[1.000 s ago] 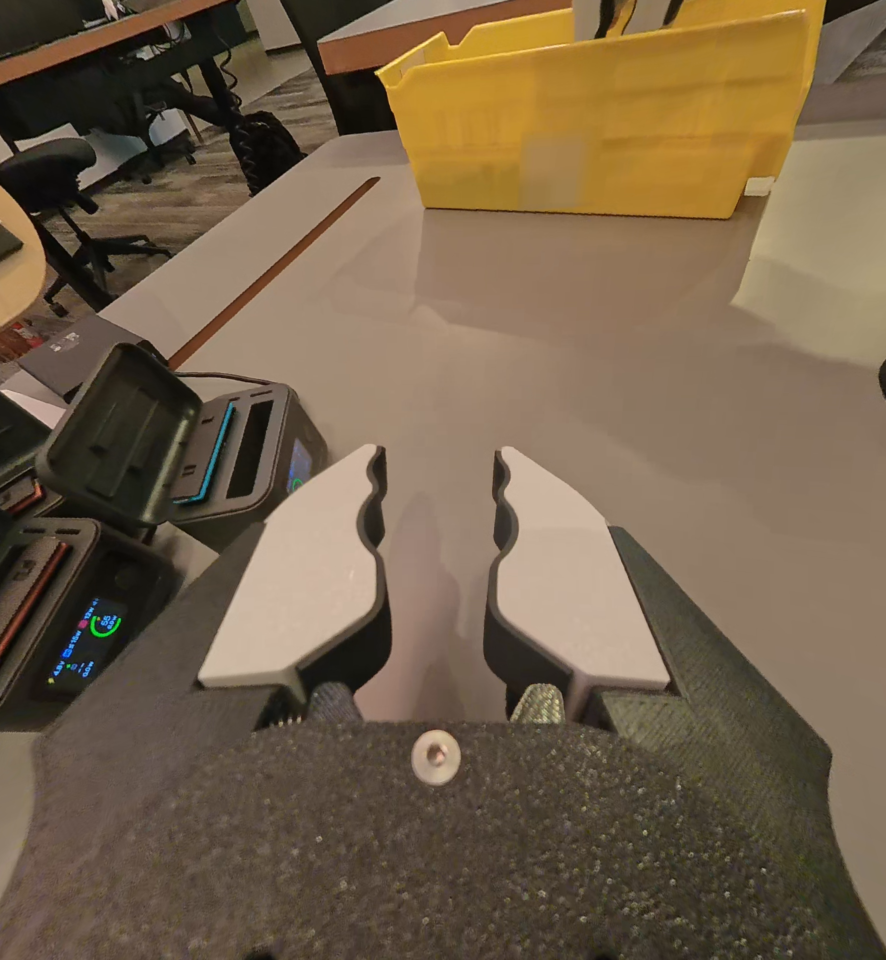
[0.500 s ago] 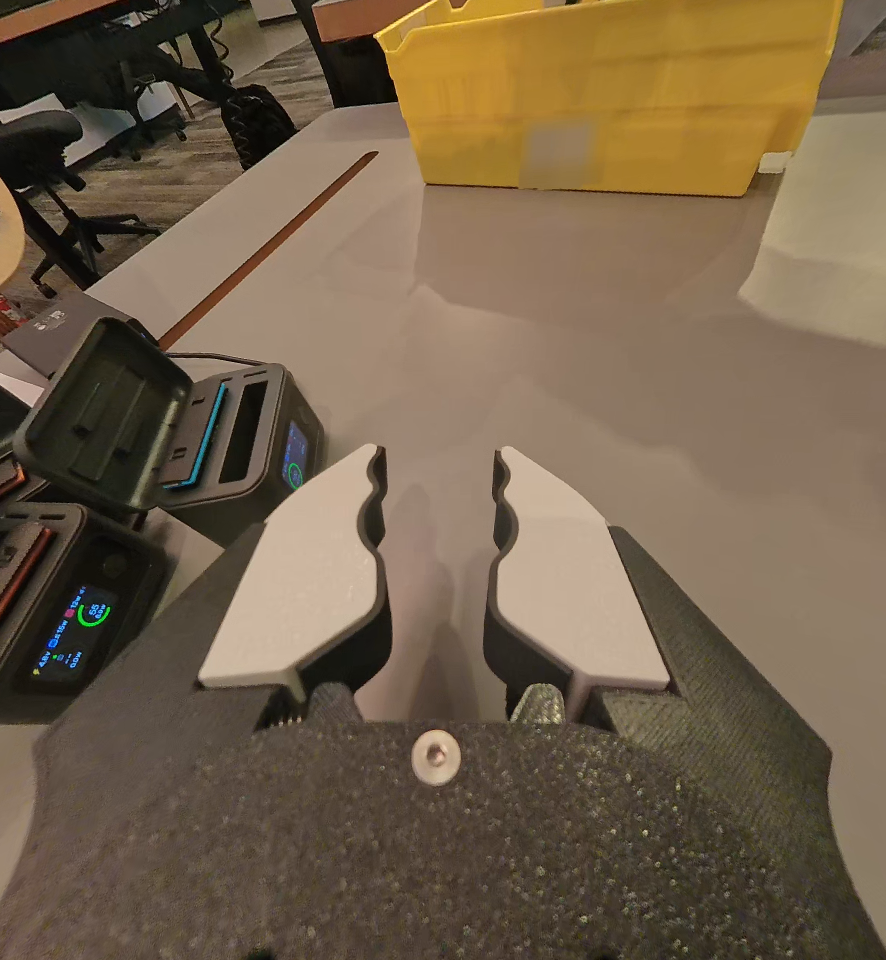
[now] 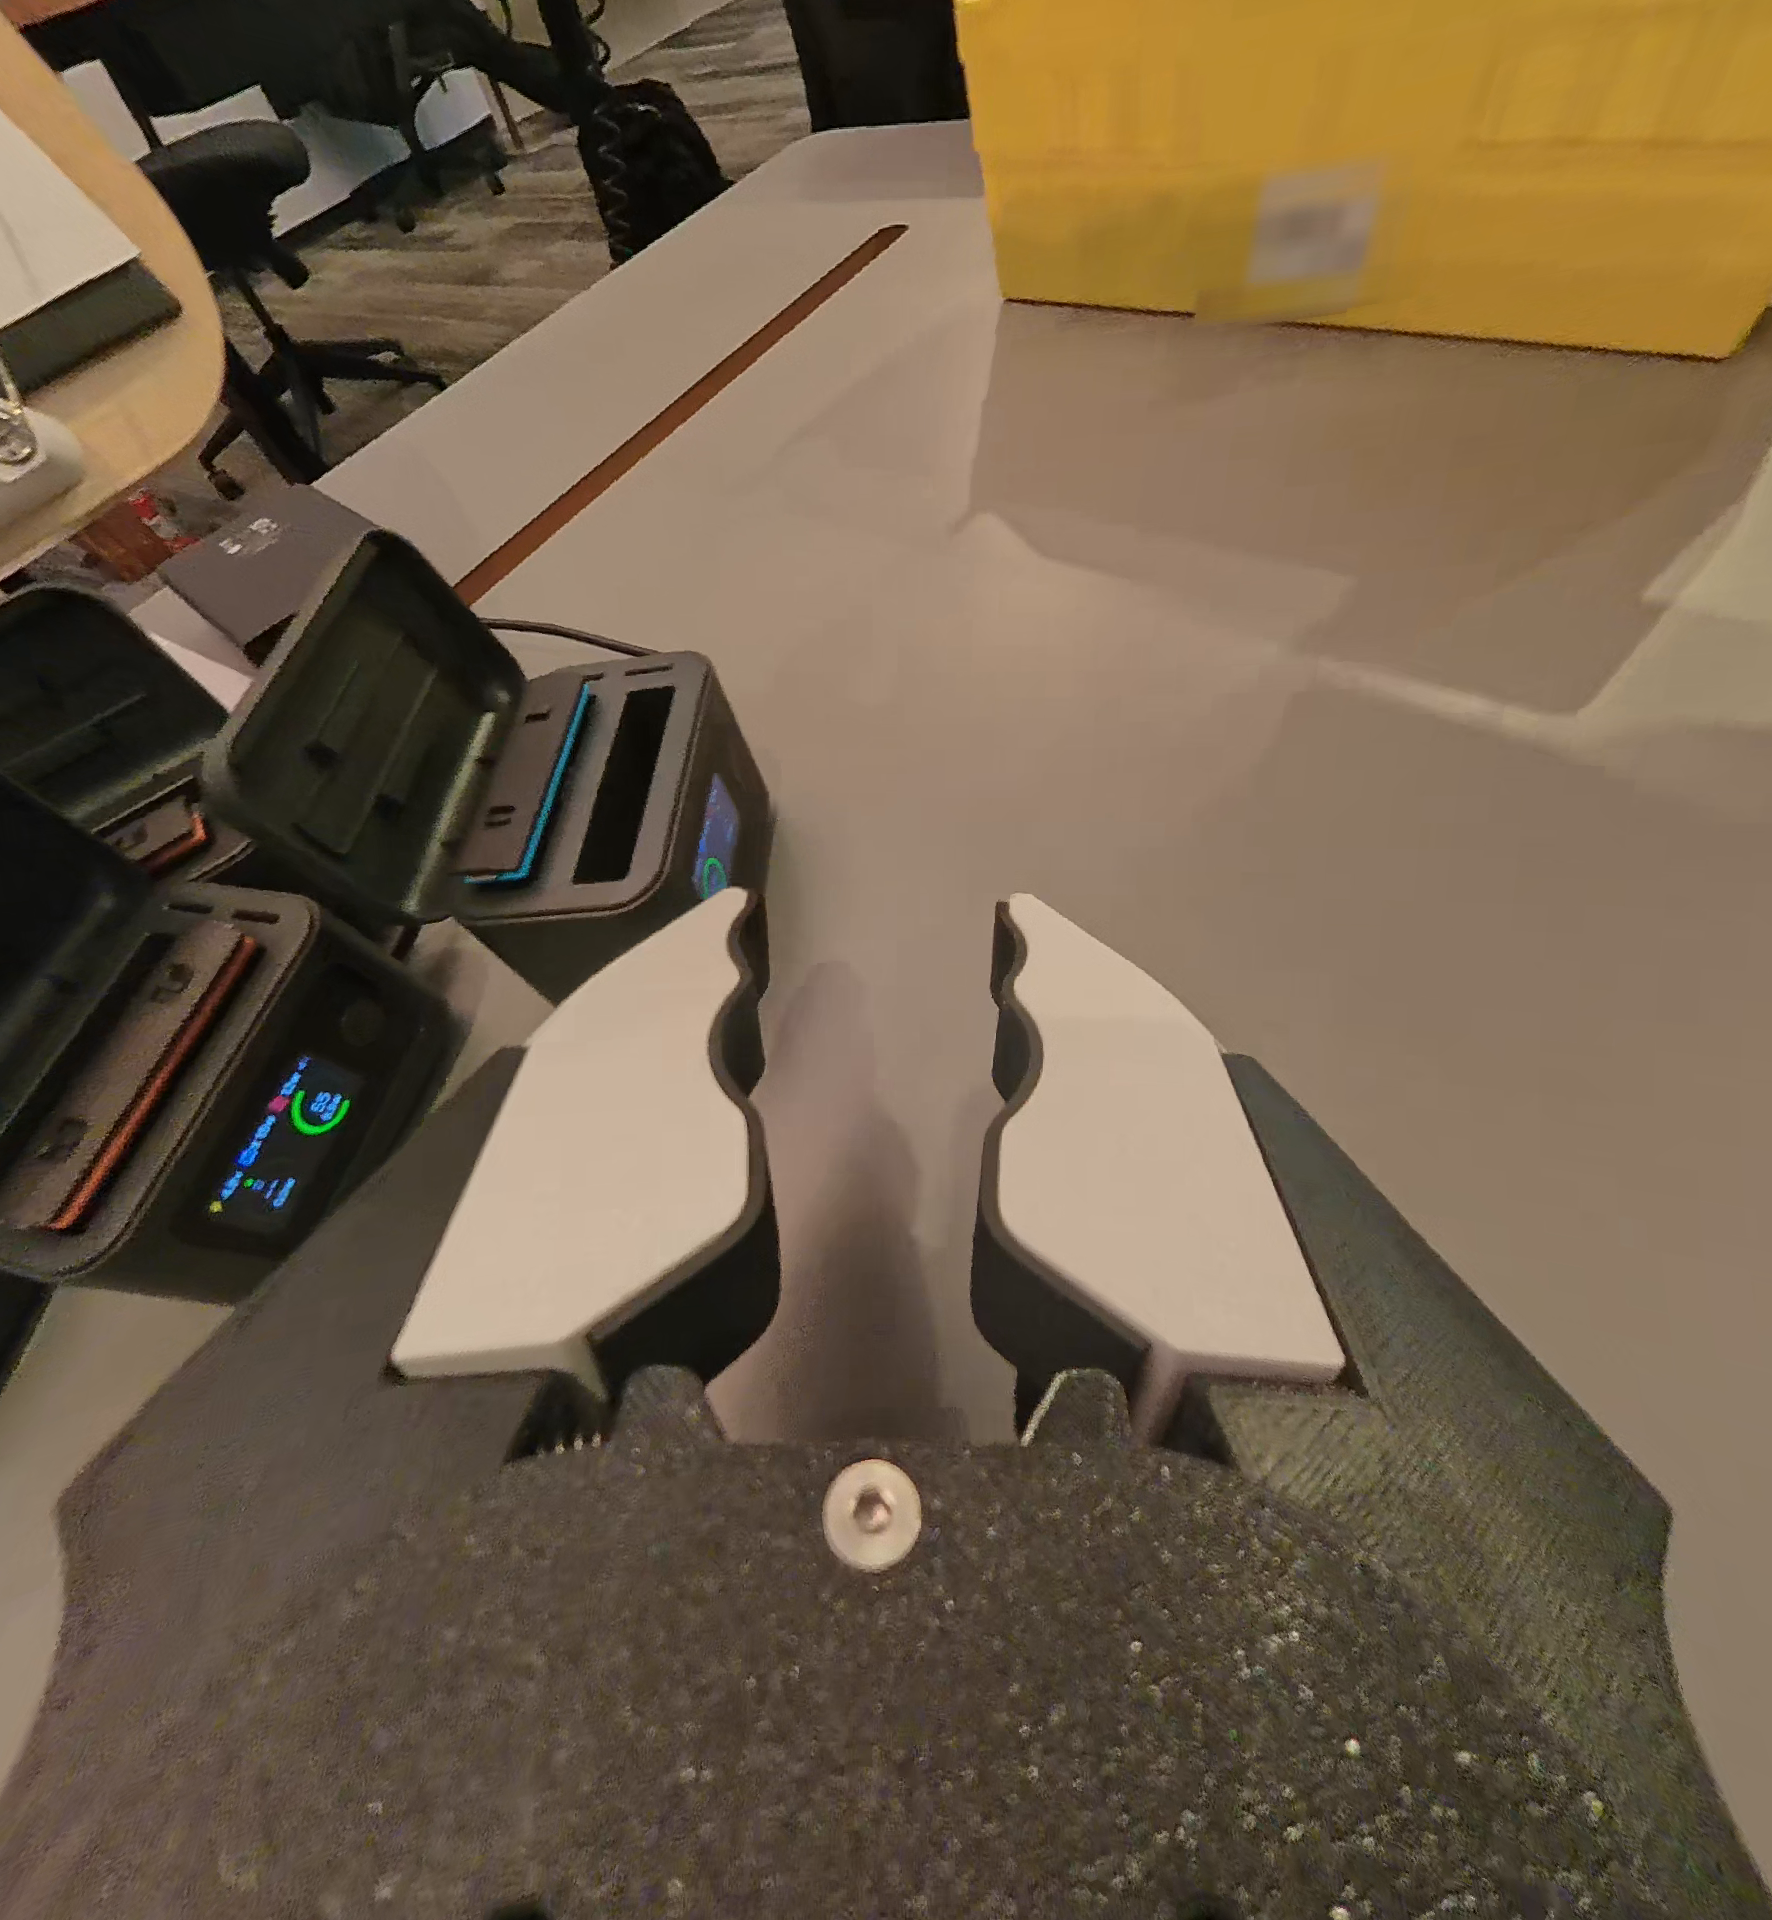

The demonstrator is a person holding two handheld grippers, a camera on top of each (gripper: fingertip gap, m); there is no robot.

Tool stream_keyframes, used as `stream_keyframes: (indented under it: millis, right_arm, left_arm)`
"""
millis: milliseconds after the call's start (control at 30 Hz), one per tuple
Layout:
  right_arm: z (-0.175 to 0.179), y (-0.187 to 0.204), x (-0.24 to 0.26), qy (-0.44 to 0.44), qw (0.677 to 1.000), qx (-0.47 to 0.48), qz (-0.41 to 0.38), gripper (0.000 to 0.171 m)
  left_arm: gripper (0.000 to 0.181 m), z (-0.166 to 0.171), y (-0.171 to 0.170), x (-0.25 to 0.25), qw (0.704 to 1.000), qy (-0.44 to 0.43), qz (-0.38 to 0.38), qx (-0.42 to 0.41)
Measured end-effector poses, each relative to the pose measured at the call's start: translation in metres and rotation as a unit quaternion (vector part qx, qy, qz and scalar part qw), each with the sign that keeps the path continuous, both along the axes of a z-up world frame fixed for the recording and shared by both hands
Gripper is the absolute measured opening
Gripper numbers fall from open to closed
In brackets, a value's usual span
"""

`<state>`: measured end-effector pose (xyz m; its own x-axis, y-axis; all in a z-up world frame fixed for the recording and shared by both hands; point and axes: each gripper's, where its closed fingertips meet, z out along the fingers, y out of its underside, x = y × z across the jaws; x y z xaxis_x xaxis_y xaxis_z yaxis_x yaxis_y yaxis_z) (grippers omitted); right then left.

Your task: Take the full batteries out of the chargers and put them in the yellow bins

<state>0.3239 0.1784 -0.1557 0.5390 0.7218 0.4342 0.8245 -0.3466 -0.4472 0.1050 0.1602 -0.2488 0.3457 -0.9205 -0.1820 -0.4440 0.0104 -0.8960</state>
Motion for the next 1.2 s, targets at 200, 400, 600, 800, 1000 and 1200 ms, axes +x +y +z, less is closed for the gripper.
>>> stream_keyframes:
  millis: [200,400,600,800,1000,1200]
  right_arm:
    - [-0.003,0.012,-0.105,0.082,0.995,0.013,0.049,0.066]
    - [-0.014,0.028,-0.167,0.163,0.986,0.014,0.024,0.066]
    - [-0.035,0.042,-0.202,0.263,0.964,0.010,-0.045,0.066]
    - [-0.056,0.055,-0.208,0.307,0.942,0.027,-0.132,0.065]
    - [-0.071,0.061,-0.212,0.320,0.928,0.043,-0.188,0.068]
    - [-0.080,0.068,-0.216,0.324,0.920,0.054,-0.214,0.068]
  left_arm:
    - [0.044,0.000,0.017,-0.011,0.999,-0.001,0.041,-0.007]
    - [0.047,-0.002,0.029,-0.019,0.997,0.001,0.071,-0.014]
    - [0.049,-0.005,0.034,-0.021,0.996,0.009,0.086,-0.015]
    - [0.051,-0.008,0.041,-0.021,0.994,0.020,0.104,-0.013]
    - [0.051,-0.012,0.047,-0.021,0.992,0.039,0.117,-0.007]
    - [0.051,-0.013,0.050,-0.022,0.991,0.043,0.125,-0.009]
